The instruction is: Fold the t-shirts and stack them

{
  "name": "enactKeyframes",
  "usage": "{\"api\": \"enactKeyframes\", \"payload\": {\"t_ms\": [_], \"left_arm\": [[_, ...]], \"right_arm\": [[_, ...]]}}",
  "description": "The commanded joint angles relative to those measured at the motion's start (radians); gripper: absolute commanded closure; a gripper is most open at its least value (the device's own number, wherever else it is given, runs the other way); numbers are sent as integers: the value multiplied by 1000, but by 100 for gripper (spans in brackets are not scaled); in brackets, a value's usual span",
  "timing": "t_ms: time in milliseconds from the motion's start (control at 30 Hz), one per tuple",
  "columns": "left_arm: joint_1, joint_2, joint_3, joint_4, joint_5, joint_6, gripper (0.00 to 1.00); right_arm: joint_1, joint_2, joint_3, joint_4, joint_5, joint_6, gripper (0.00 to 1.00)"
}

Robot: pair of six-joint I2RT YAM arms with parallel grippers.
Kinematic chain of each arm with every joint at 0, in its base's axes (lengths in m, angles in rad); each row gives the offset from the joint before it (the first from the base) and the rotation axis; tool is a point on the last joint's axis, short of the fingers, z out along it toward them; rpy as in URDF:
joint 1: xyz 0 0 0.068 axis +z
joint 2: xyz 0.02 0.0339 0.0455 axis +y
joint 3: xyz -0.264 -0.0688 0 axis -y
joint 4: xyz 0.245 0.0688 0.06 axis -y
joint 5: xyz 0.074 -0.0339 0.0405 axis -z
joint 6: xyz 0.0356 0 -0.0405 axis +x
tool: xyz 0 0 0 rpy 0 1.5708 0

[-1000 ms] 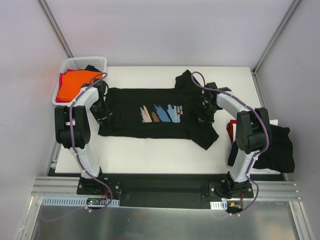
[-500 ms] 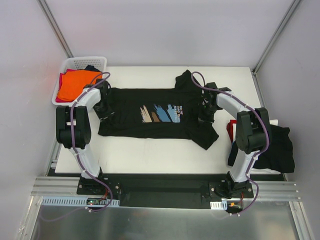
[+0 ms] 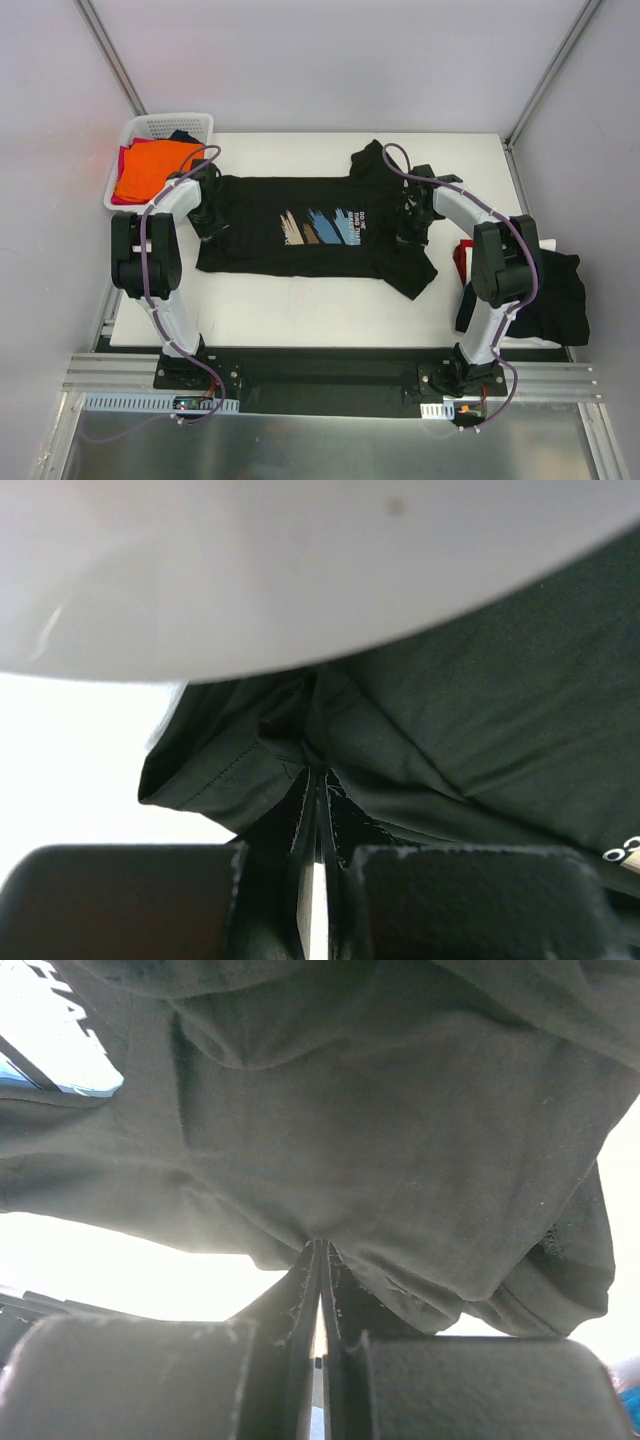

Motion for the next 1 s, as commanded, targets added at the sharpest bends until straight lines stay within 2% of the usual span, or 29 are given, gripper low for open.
{"api": "enactKeyframes", "payload": {"t_ms": [0,367,600,967], "left_arm": [[-8,-33,37,-102,-4,14,100],[-8,45,330,-211,-27,-3,100],[-8,176,371,-217,-68,6,98],[-8,263,409,-219,-102,12,83]], "right_arm": [[8,-37,11,-17,9,-3,98],[16,-17,49,-27,6,0,98],[16,-37,34,-33,20,-8,98],[16,-69,-20,-33,35,-11,98]]}}
